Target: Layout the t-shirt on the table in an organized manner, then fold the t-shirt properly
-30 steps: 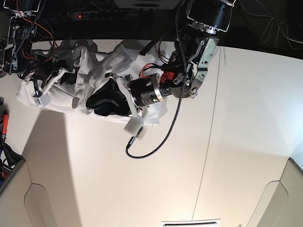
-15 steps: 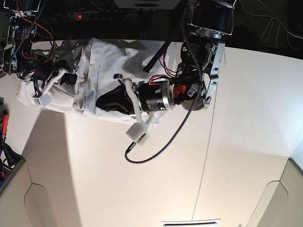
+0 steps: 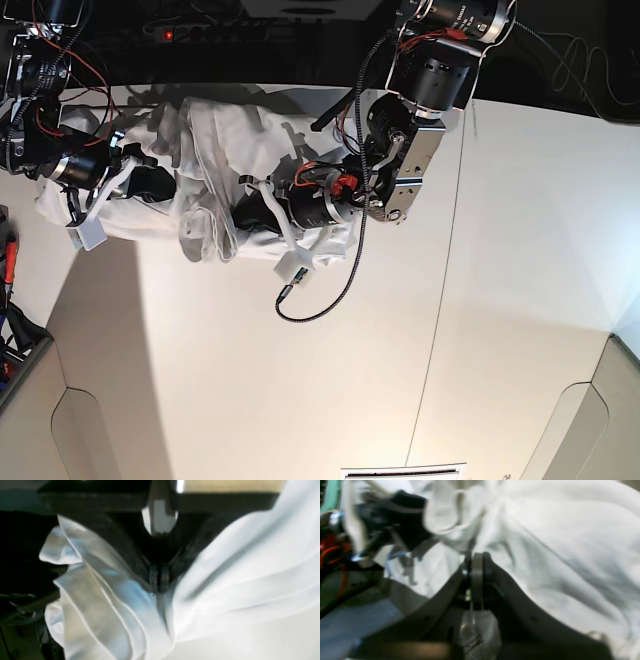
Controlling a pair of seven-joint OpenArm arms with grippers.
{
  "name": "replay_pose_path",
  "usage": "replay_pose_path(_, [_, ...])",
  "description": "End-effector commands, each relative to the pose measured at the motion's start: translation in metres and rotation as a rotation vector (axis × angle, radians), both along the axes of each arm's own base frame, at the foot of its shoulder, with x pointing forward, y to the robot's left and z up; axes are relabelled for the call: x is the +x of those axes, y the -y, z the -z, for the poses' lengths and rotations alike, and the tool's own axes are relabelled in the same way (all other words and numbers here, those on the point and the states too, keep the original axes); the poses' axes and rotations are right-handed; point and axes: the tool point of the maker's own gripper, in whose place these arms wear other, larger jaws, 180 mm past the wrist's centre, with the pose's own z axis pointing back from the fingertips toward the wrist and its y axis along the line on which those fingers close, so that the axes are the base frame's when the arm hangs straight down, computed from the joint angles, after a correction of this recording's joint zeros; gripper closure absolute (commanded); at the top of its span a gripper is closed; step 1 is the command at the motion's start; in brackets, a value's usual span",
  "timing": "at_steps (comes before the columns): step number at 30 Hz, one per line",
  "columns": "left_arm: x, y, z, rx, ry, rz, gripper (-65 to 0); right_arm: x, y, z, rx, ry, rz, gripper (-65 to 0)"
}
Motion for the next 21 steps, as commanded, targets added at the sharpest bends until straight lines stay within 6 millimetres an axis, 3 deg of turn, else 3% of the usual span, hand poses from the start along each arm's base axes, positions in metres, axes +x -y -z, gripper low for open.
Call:
replay_pose_path(1, [0.008,0.000,-0.003,0.012,0.011,-0.013,0.0,0.011,0.001,-0.018,0.015,0.066,-0.005,0.0])
replay_pose_path(6, [0.014,-0.018,0.003,0.080,0.037,-0.001,0.0,0.016,0.016,-0.045,-0.012,0.149,-0.003,0.0])
replay_pose_path(12, [0.021,-0.083,0.020,0.196,0.045,-0.018,0.0,0.019,0.084,-0.056,-0.114,0.187,0.191,0.0])
replay_pose_path(13, [0.021,-0.093,0.022,0.208,0.045,-0.022,0.0,0.019,0.094,-0.057,-0.131,0.189,0.214,-4.7])
replay_pose_path(15, [0.023,-0.109,0.022,0.211,0.042,-0.037,0.0,0.017,0.110,-0.058,-0.153,0.199,0.251,-31.4])
replay_pose_path(16, [0.023,-0.114,0.021,0.206,0.042,-0.040,0.0,0.018,0.117,-0.056,-0.162,0.203,0.274,-35.0])
replay_pose_path(21, [0.021,-0.116,0.017,0.181,0.049,-0.017,0.0,0.020,0.124,-0.024,-0.083,0.123,0.330,-37.0])
